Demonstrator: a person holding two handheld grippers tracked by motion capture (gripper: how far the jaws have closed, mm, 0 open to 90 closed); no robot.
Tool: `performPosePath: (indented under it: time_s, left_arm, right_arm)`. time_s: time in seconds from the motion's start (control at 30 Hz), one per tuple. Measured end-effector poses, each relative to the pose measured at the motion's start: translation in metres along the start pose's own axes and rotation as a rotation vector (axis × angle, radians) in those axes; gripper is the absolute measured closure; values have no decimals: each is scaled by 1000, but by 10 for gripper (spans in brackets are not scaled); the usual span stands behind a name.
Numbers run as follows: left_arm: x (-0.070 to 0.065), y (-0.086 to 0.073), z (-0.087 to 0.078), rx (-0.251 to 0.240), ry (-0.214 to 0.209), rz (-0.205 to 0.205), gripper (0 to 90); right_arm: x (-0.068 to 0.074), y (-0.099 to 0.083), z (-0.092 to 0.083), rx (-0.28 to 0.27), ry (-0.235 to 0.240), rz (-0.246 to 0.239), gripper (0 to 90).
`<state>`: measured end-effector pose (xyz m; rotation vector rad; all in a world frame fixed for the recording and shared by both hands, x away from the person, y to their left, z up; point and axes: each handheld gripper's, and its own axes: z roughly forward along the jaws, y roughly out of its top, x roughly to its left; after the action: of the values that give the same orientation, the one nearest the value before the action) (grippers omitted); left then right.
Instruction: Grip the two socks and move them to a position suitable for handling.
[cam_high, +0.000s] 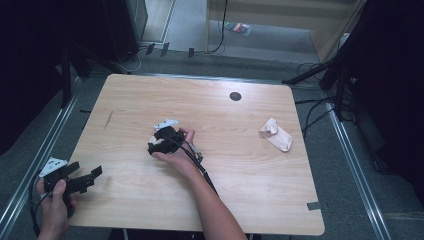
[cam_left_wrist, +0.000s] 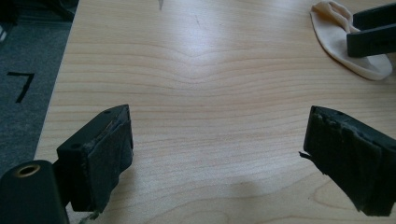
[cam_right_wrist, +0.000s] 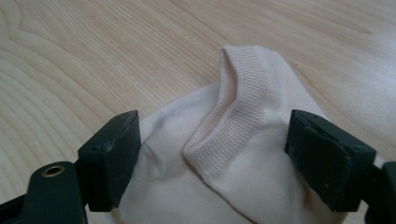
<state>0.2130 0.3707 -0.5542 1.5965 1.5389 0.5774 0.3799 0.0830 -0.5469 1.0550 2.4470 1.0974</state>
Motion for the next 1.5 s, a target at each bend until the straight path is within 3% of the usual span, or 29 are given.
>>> performPosePath:
  time_s: [0.1,0.3,0.33,0.53,0.57,0.77,0.8,0.83,0.87,0.93,0.97,1.07,1.1,1.17,1.33,1.5]
  left_arm:
    - [0,0,0,1,0,0,86]
    - [-1,0,1,1,-1,-2,86]
    - [0,0,0,4,-1,-2,86]
    - [0,0,0,0,-5,-5,86]
    - [0,0,0,-4,-2,-4,86]
    - [-1,0,0,-11,9,6,86]
    - [-1,0,0,-11,9,6,86]
    - [-1,0,-1,-19,13,-1,86]
    - [0,0,-1,-20,18,0,86]
    - [-1,0,-1,-22,32,-1,86]
    - [-2,1,-1,-23,42,8,86]
    - [-3,1,-1,-25,52,20,86]
    - [-3,1,-1,-27,60,23,86]
    - [-4,2,-2,-27,69,28,86]
    - [-8,5,-3,-41,76,25,86]
    - [-26,10,-5,-61,64,60,86]
  right_arm:
    - [4,-1,0,-6,-77,-35,367]
    - [2,-1,-3,-21,-134,-5,770]
    - [1,-1,-3,-25,-145,3,799]
    - [-4,0,-13,-55,-148,14,818]
    - [-9,4,-29,-94,-140,35,819]
    - [-14,8,-87,-167,-158,46,819]
    - [-14,8,-87,-167,-158,46,819]
    - [-17,5,-107,-184,-170,54,819]
    - [-18,3,-118,-194,-171,57,819]
    - [-19,1,-125,-199,-176,64,819]
    - [-24,-7,-146,-218,-187,82,818]
    - [-28,-15,-159,-222,-190,101,818]
    - [-32,-28,-173,-227,-194,120,818]
    - [-35,-40,-184,-230,-202,132,818]
    - [-41,-69,-203,-219,-206,175,818]
    - [-38,-93,-211,-207,-213,197,817]
